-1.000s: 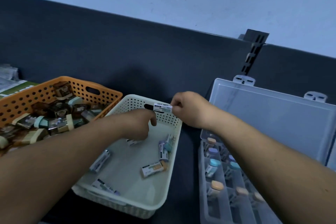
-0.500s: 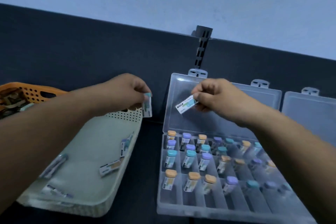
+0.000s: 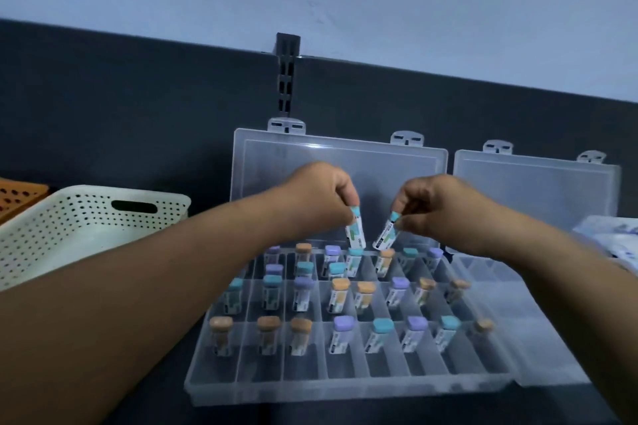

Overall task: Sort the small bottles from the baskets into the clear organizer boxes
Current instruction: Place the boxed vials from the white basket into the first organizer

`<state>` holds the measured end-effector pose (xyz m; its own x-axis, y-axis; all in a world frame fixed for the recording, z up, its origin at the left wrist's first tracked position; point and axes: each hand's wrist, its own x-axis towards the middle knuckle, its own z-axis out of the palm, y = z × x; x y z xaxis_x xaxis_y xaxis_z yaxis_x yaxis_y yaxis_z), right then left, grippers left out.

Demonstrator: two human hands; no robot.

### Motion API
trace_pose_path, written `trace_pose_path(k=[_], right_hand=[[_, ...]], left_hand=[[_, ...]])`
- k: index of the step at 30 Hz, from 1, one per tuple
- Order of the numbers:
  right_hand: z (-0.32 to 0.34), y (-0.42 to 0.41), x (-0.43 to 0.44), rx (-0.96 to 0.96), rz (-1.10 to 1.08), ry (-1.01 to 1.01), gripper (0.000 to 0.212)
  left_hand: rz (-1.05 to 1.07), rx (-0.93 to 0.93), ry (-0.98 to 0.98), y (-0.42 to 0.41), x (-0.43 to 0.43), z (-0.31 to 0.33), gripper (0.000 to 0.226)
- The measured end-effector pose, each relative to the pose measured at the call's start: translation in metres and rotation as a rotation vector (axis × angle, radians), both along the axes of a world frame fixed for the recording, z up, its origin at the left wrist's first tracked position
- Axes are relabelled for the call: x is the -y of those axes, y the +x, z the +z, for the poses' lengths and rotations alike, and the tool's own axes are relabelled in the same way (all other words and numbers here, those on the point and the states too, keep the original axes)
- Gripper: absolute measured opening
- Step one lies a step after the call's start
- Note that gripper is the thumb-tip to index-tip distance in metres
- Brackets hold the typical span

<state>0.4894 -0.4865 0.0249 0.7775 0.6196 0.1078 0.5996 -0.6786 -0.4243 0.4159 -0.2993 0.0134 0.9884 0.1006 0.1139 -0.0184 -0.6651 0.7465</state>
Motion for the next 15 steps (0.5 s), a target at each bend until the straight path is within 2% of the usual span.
trace_pose_path(k=[6,11,15], right_hand=[[-0.018,0.007,0.018,-0.012,0.025,-0.109,0.010],[-0.029,0.010,0.018,-0.052,0.063,-0.154,0.008],[-0.037,0.015,0.014,-0.090,0.083,-0.171,0.008]], left_hand=[[-0.017,-0.076,0.112,0.012,0.025,-0.018,0.007],[-0.014,-0.091,0.243,0.018,0.031,-0.029,0.012],[-0.009,-0.140,0.270,0.021,0.033,-0.036,0.014]])
